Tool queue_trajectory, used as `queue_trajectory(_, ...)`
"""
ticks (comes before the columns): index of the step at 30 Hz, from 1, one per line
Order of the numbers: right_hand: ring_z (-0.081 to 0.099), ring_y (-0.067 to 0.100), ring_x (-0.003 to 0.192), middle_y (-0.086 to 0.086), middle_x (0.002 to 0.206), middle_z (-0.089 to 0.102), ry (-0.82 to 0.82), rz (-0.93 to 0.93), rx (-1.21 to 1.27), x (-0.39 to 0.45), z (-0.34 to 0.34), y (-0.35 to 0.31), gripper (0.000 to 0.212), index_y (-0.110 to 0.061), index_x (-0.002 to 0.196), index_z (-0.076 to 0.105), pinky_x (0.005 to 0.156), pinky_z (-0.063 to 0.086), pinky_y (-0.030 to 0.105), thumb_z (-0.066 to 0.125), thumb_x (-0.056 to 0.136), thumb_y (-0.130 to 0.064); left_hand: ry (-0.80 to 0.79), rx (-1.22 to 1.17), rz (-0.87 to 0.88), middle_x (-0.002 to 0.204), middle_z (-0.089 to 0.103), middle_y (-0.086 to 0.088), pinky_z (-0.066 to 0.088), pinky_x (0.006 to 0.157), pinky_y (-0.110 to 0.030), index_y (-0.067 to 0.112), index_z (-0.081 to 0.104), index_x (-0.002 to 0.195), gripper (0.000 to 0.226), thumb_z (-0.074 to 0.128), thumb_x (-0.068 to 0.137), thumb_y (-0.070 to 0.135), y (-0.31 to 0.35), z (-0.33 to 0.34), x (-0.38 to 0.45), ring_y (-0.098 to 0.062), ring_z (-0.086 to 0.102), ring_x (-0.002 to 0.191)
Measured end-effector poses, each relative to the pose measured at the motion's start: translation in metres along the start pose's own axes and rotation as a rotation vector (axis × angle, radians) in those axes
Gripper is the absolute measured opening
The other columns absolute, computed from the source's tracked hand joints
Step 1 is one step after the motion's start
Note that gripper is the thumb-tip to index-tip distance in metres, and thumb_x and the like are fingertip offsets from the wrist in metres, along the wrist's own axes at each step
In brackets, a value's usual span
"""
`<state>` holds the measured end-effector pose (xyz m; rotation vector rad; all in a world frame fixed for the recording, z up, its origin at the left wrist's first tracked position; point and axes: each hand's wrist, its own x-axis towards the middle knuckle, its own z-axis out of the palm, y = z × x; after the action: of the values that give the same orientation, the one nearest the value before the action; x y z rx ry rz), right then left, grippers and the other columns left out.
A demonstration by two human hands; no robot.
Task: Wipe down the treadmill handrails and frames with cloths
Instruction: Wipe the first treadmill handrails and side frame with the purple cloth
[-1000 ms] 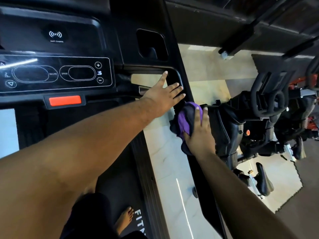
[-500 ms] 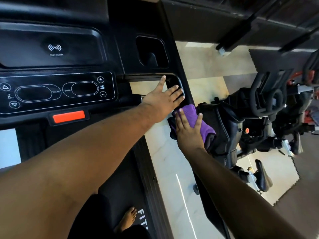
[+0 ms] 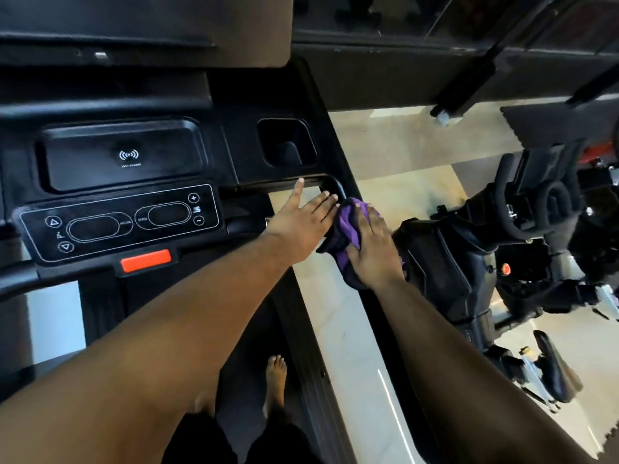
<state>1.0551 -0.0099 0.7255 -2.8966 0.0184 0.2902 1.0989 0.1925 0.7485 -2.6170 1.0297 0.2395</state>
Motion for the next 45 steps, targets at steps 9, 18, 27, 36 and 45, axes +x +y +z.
queue_trajectory(9, -0.004, 0.030, 0.159, 0.002, 0.173, -0.003, -0.077, -0.105, -0.008, -0.006, -0.002, 0.016, 0.077, -0.030, 0.165, 0.001, 0.124, 0.022, 0.057, 0.047, 0.103, -0.037, -0.097, -0.150, -0.175, 0.172, -0.012, -0.007, -0.013, 0.113, -0.078, 0.014, -0.009, 0.162, 0.098, 0.046, 0.098, 0.064, 0.016, -0.001, -0.019, -0.022, -0.011, 0.159)
queue_trajectory(18, -0.004, 0.028, 0.159, -0.002, 0.173, -0.002, -0.058, -0.278, -0.106, -0.014, 0.001, 0.004, 0.077, -0.031, 0.164, 0.005, 0.121, 0.018, 0.067, 0.048, 0.101, -0.043, -0.059, -0.379, -0.401, 0.173, 0.003, -0.001, -0.023, 0.110, -0.074, 0.017, 0.002, 0.164, 0.102, 0.011, 0.088, 0.084, 0.035, -0.018, -0.038, -0.015, -0.008, 0.159)
queue_trajectory(27, 0.045, 0.029, 0.139, 0.005, 0.137, 0.059, -0.030, -0.405, -0.211, 0.042, -0.007, -0.049, 0.093, -0.023, 0.138, 0.051, 0.120, 0.002, 0.070, 0.043, 0.076, -0.092, -0.094, -0.020, -0.470, 0.173, -0.007, -0.005, -0.020, 0.113, -0.072, 0.014, -0.019, 0.160, 0.103, 0.019, 0.092, 0.082, -0.011, 0.015, -0.094, -0.020, -0.011, 0.159)
queue_trajectory(36, 0.053, 0.030, 0.126, 0.006, 0.130, 0.060, 0.204, -0.335, -0.153, 0.010, 0.030, -0.065, 0.083, -0.026, 0.135, 0.054, 0.113, 0.027, 0.056, 0.048, 0.077, -0.086, -0.063, -0.012, -0.438, 0.172, -0.007, -0.009, -0.024, 0.117, -0.063, 0.008, -0.023, 0.157, 0.115, 0.017, 0.085, 0.089, -0.024, 0.022, -0.098, -0.023, -0.006, 0.159)
queue_trajectory(45, 0.051, 0.030, 0.125, 0.004, 0.131, 0.057, 0.239, -0.335, -0.172, 0.008, 0.033, -0.079, 0.085, -0.028, 0.139, 0.051, 0.114, 0.025, 0.055, 0.049, 0.077, -0.085, -0.007, -0.003, -0.434, 0.170, -0.019, -0.010, -0.023, 0.116, -0.066, 0.005, -0.024, 0.157, 0.118, 0.011, 0.083, 0.091, -0.027, 0.025, -0.101, -0.021, -0.019, 0.156)
